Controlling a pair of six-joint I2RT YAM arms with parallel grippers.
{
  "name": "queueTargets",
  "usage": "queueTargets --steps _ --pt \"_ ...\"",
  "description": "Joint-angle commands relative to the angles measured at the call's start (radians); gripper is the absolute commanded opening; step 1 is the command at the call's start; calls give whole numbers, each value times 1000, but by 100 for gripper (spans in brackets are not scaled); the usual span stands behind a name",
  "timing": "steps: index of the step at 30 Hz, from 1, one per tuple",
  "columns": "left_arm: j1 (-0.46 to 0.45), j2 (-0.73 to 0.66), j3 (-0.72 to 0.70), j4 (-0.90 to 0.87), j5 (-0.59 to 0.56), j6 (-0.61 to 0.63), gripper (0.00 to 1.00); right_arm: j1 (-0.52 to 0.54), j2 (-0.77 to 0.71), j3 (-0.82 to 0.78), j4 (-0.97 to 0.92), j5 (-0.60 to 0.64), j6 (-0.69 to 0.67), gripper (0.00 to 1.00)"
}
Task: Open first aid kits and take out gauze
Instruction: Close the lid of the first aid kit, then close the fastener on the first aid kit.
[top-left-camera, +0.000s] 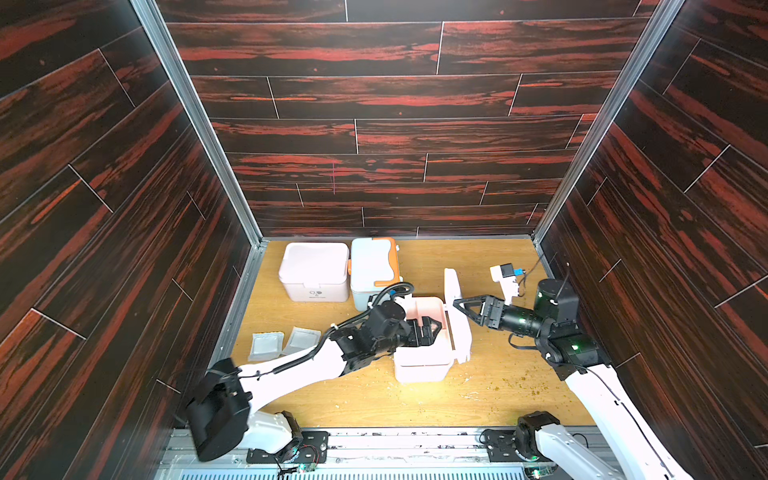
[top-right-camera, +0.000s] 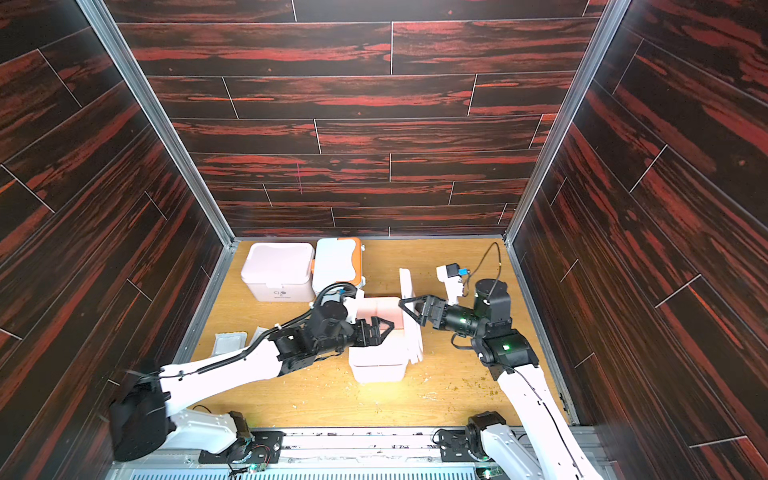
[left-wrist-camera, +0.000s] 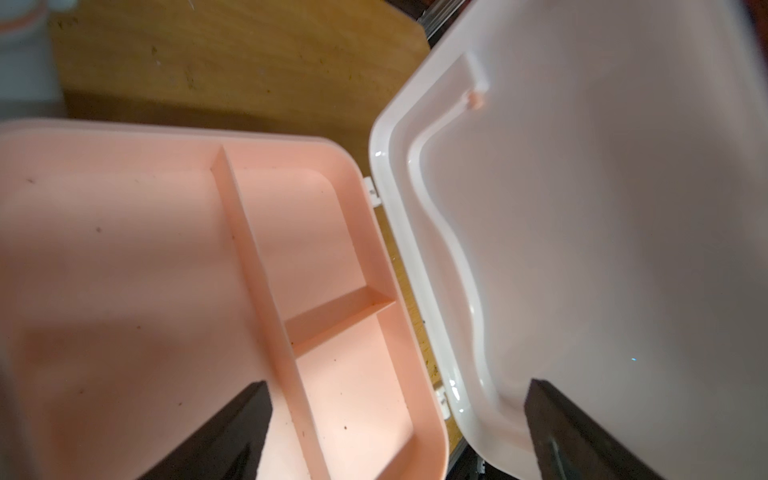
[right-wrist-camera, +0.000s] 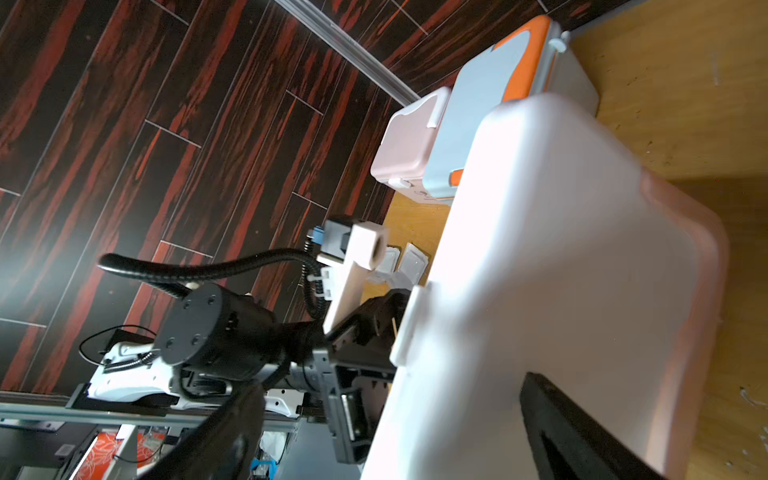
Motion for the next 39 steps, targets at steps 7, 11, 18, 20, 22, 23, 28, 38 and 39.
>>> queueTargets --steps 7,11,18,20,22,23,28,38,39 --pt "7 -321 -170 -106 -270 15 100 184 138 58 -57 119 -122 99" --pt "34 -413 -205 -173 -284 16 100 257 211 62 -61 162 -142 99" --pt "119 -505 -278 -194 -208 -19 100 338 304 107 -134 344 -185 99" --pt "142 -509 -296 -183 -177 -30 100 348 301 135 -169 426 -202 99" --pt "159 -509 -313 -171 -159 -53 100 353 294 157 -200 481 -221 99" --pt "168 -504 -322 -158 -144 -56 100 355 290 167 -209 501 -227 99" --pt "258 -436 -392 5 34 -117 100 355 323 235 -296 570 -271 91" --pt "357 -178 -519 543 305 -314 100 481 427 283 -350 779 -348 58" --pt "359 -148 -525 589 321 -336 100 493 442 291 -359 803 -352 57"
